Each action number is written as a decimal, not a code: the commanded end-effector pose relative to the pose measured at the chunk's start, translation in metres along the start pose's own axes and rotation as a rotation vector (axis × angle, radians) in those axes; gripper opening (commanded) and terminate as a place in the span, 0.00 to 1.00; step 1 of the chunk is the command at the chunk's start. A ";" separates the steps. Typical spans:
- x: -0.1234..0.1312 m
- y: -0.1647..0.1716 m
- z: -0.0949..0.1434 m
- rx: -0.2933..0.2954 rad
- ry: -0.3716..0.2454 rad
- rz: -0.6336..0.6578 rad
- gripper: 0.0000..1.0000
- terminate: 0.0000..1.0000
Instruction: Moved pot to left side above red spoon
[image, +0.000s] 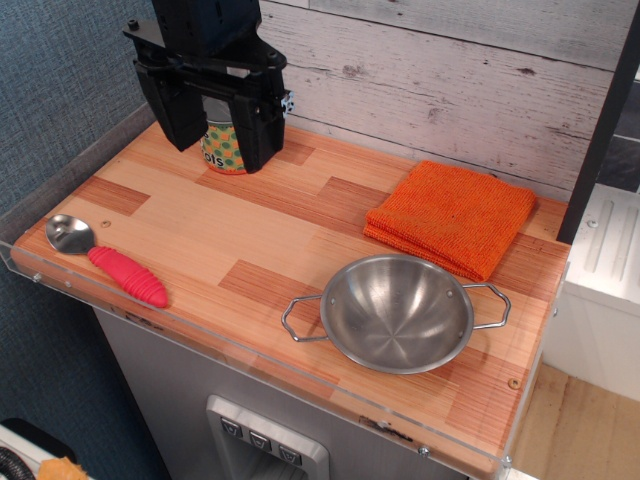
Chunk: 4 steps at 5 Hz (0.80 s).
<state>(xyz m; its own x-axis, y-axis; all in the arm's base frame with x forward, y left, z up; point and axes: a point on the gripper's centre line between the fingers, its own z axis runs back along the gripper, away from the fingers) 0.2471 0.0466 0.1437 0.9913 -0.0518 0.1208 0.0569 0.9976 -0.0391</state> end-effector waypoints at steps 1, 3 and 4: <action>0.000 0.000 0.000 0.000 0.000 0.000 1.00 0.00; 0.028 -0.025 -0.049 -0.015 0.002 -0.182 1.00 0.00; 0.039 -0.042 -0.076 -0.056 0.005 -0.284 1.00 0.00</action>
<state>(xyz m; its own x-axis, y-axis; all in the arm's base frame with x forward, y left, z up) 0.2869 -0.0016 0.0612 0.9414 -0.3254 0.0884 0.3325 0.9395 -0.0827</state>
